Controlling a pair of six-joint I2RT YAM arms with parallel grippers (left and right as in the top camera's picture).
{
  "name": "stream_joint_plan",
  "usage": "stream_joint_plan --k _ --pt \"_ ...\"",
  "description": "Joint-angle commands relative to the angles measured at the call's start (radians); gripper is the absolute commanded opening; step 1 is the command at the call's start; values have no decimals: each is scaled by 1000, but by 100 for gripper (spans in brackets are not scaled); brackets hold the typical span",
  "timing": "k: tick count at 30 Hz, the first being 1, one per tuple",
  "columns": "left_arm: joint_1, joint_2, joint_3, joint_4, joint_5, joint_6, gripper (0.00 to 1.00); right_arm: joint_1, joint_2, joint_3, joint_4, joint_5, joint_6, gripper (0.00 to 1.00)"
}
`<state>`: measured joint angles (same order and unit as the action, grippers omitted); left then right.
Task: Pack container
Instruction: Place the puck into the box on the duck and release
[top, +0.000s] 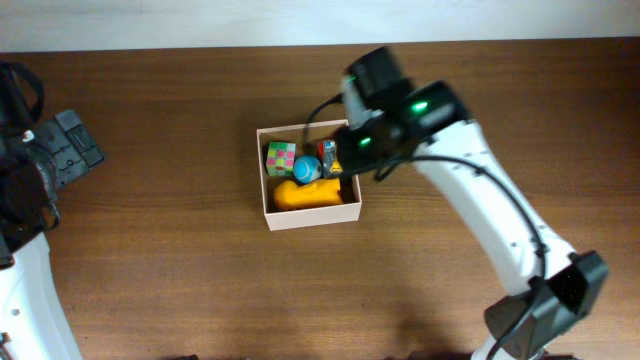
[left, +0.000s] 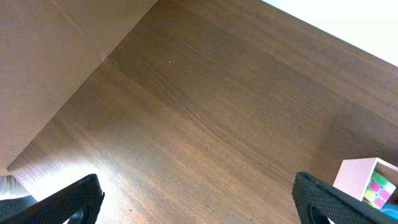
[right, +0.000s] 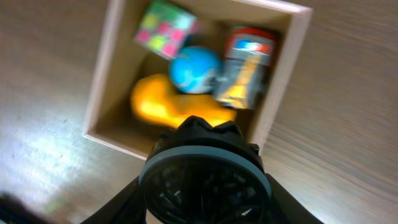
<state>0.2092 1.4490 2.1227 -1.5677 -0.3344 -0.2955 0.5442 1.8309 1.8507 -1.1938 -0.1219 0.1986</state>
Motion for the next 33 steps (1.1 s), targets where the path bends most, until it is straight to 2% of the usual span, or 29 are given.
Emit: stream_joint_plan --k 1,7,9,16,22,24,28,33 --pt "4 -11 6 0 -18 1 99 82 78 -18 31 6 -7 48" --pt "4 -11 6 -1 -18 1 99 133 194 -18 106 35 -10 49" --pt "4 -11 6 0 -18 1 99 137 217 -18 118 32 -20 67" --pt "4 -11 6 0 -18 1 99 135 167 55 120 32 -60 76" --pt "4 -11 6 0 -18 1 99 137 91 284 -45 32 -60 86" --pt "4 -11 6 0 -18 1 99 137 69 376 -126 32 -60 99" --pt "4 -11 6 0 -18 1 99 137 28 541 -263 31 -60 99" --pt "4 -11 6 0 -18 1 99 136 -13 602 -310 -14 -61 99"
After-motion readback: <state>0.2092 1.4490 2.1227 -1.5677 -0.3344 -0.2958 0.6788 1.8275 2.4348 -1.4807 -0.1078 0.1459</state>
